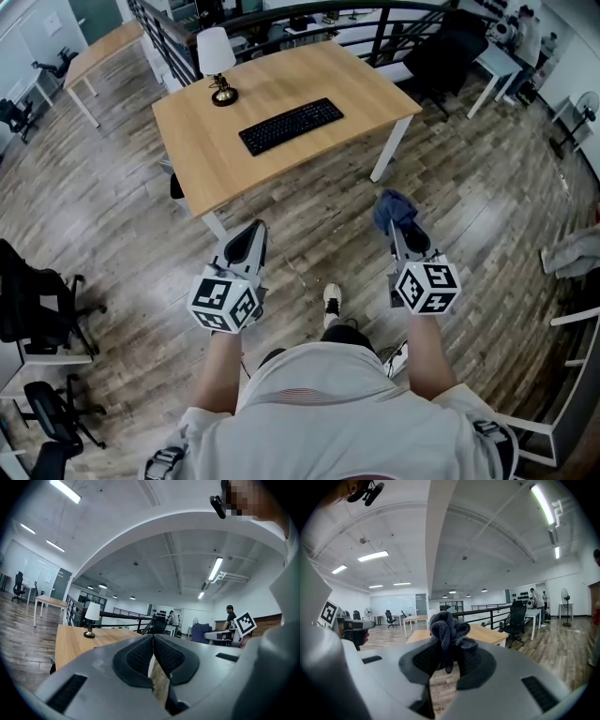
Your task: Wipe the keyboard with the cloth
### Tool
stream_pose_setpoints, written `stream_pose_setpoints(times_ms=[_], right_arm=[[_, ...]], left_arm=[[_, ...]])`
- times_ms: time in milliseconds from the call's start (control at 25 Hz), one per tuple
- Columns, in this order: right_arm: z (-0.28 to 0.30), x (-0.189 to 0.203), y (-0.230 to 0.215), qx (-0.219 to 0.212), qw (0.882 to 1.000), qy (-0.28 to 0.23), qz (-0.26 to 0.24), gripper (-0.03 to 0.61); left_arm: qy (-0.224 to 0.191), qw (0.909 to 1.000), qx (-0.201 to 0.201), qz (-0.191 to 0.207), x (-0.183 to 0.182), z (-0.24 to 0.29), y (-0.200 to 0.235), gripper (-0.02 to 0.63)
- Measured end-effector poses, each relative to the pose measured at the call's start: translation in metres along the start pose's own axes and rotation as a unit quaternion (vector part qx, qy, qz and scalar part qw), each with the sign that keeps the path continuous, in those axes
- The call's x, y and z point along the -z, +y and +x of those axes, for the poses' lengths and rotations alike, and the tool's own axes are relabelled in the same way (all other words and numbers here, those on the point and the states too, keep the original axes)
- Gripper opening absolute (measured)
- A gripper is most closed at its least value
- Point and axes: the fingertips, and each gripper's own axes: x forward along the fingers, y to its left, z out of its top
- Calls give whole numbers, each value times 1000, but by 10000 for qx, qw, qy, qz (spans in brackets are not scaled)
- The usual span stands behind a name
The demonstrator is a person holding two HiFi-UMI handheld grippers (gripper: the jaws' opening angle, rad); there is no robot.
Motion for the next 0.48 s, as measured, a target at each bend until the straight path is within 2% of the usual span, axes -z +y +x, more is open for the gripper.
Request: stream_pose_setpoints(times_ms=[480], right_arm=[[138, -38, -67, -548, 9985, 92, -29, 129]], left_arm=[[-19, 9985, -539, 59, -26, 122, 39, 15]])
